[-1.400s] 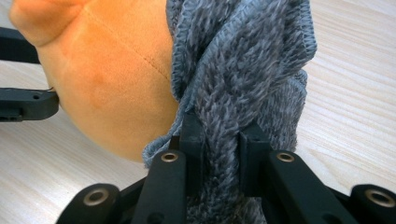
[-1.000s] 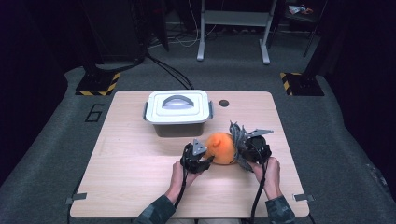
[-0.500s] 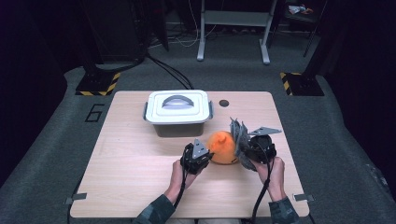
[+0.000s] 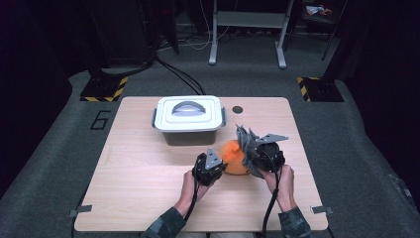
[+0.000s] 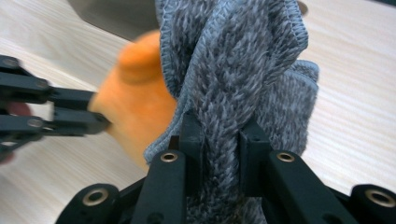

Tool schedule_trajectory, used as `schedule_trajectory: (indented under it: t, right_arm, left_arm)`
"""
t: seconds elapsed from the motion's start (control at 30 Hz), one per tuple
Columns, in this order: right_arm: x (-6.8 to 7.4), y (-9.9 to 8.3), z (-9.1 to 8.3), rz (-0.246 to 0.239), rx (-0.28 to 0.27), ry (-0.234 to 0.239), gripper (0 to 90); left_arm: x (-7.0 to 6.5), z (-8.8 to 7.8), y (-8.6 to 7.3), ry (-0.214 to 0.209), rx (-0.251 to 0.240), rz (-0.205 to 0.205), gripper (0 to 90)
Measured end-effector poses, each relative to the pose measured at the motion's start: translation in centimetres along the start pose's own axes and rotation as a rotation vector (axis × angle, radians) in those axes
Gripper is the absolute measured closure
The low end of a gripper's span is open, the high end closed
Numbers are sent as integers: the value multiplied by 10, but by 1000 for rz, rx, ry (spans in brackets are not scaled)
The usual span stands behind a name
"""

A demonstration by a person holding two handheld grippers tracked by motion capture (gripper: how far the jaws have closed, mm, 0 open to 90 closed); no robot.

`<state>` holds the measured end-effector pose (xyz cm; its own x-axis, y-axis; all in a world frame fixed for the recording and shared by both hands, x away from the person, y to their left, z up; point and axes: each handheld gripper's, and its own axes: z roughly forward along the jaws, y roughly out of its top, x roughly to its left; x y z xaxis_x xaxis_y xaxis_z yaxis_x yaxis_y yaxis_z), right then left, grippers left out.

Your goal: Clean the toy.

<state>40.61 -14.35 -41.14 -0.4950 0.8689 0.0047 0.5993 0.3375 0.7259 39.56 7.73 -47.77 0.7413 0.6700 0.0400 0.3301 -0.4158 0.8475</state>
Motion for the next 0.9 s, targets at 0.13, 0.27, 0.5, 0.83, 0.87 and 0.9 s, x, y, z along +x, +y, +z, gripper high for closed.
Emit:
schedule_trajectory:
  t: [0.13,0.27,0.5,0.83,0.87,0.9]
  right_arm:
    - [-12,-9,7,31,34,-29,756]
    - [-25,-20,18,61,79,-40,756]
    - [-35,-34,34,104,160,-56,755]
    - [-35,-27,17,92,123,-72,754]
    - [-32,-23,11,82,106,-69,754]
    - [-27,-18,3,80,85,-58,754]
  left_arm:
    - [1,0,-1,6,1,-5,813]
    - [2,0,-2,9,3,-6,813]
    - [1,0,-3,10,-3,-13,813]
    - [0,0,-3,22,-11,-10,812]
    - [0,0,-3,19,-6,-7,812]
    - [0,0,-3,19,-6,-5,812]
